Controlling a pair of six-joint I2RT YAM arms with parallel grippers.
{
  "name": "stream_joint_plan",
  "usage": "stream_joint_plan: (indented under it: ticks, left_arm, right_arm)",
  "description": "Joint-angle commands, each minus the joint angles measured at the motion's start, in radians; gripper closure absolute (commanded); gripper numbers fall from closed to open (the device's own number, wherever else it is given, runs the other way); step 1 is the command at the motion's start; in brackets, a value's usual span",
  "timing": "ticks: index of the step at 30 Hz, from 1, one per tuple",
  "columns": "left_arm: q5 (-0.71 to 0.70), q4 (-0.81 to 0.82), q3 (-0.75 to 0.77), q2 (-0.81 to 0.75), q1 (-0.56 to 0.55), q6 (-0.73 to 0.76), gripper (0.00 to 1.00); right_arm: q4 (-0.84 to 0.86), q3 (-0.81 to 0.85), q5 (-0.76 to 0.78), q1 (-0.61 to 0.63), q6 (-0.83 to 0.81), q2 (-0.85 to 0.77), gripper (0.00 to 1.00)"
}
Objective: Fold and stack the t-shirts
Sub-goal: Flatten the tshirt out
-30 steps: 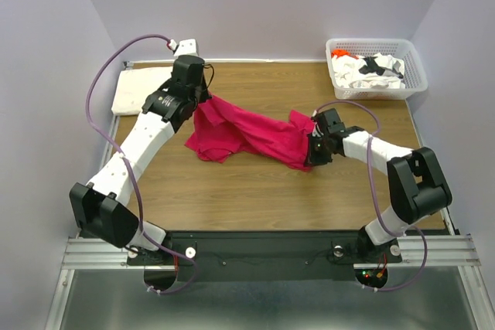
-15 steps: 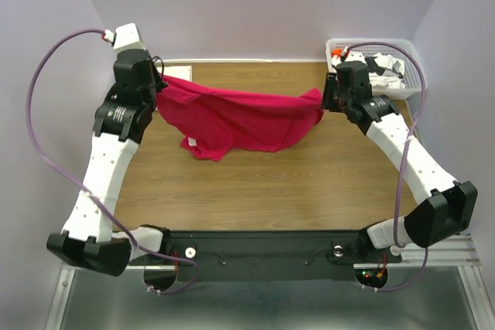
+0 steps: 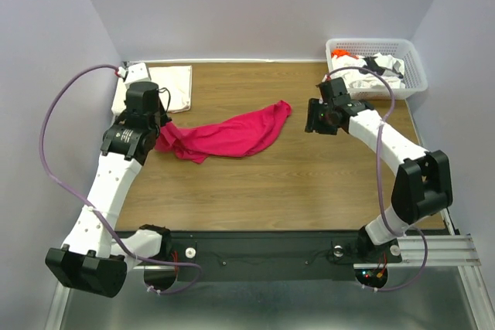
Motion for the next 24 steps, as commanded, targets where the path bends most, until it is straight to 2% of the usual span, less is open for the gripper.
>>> stream_joint_plan:
  ticks: [1,3,10,19,24]
  left_arm:
    - [-0.011,0.028,-0.023,-0.066,0.003,-0.029,1.00]
    - [-0.001,0.034,-0.053,-0.081,0.003,-0.035,1.00]
    - [0.039,0.043,-0.118,-0.111,0.003,-0.068,1.00]
    - [0.055,0.040,-0.162,-0.138,0.003,-0.081,1.00]
    - [0.053,0.034,-0.173,-0.149,0.005,-0.086,1.00]
  right_arm:
    - [0.221,-0.022,-0.312,-0.001,0.063,0.033,0.45]
    - [0.325,-0.036,-0.397,0.002,0.102,0.078,0.45]
    - [0.519,0.039,-0.445,0.008,0.153,0.259,0.47]
    - [0.599,0.197,-0.508,0.017,0.161,0.476,0.48]
    - [0.613,0.206,-0.517,0.026,0.161,0.540,0.48]
